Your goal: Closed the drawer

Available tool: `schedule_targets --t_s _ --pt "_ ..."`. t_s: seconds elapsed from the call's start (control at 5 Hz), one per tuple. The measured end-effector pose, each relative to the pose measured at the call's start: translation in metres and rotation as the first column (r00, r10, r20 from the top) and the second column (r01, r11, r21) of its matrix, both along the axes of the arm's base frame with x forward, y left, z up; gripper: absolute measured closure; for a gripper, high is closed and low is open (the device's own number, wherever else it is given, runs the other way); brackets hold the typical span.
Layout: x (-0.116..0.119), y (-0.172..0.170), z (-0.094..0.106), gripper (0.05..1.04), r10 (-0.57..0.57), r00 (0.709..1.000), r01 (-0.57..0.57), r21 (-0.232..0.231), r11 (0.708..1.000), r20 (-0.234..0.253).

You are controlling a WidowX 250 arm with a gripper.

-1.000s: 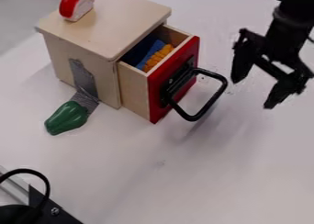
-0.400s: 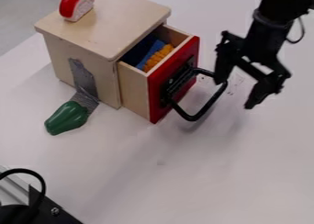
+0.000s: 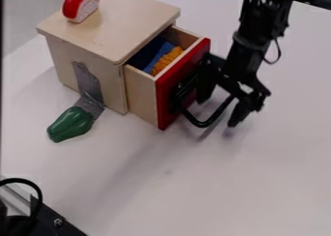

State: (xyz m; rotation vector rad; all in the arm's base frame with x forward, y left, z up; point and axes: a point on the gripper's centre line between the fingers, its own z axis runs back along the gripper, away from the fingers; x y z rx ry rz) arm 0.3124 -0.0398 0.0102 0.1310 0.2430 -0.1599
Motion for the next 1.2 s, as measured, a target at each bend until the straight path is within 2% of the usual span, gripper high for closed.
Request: schedule_targets --t_s 0.2,0.4,0.6,0.8,1.0,1.2 --pt "-0.002 -0.005 -0.012 0.398 0.0 1.0 0.0 -0.034 0.999 -0.024" --pt "-0.003 -0.001 -0.013 0.699 0.005 1.0 -0.005 -0.02 1.0 -0.027" --pt "-0.005 0.018 -0.011 0.805 0.052 0.998 -0.052 0.013 0.999 -0.031" --pt "-0.004 0.071 -0.01 0.855 0.147 0.989 -0.146 0.065 0.987 -0.018" --pt "-0.004 0.079 -0.008 0.92 0.163 0.986 -0.161 0.081 0.984 -0.019" --pt "-0.007 0.081 -0.006 0.916 0.173 0.985 -0.172 0.061 0.983 -0.024"
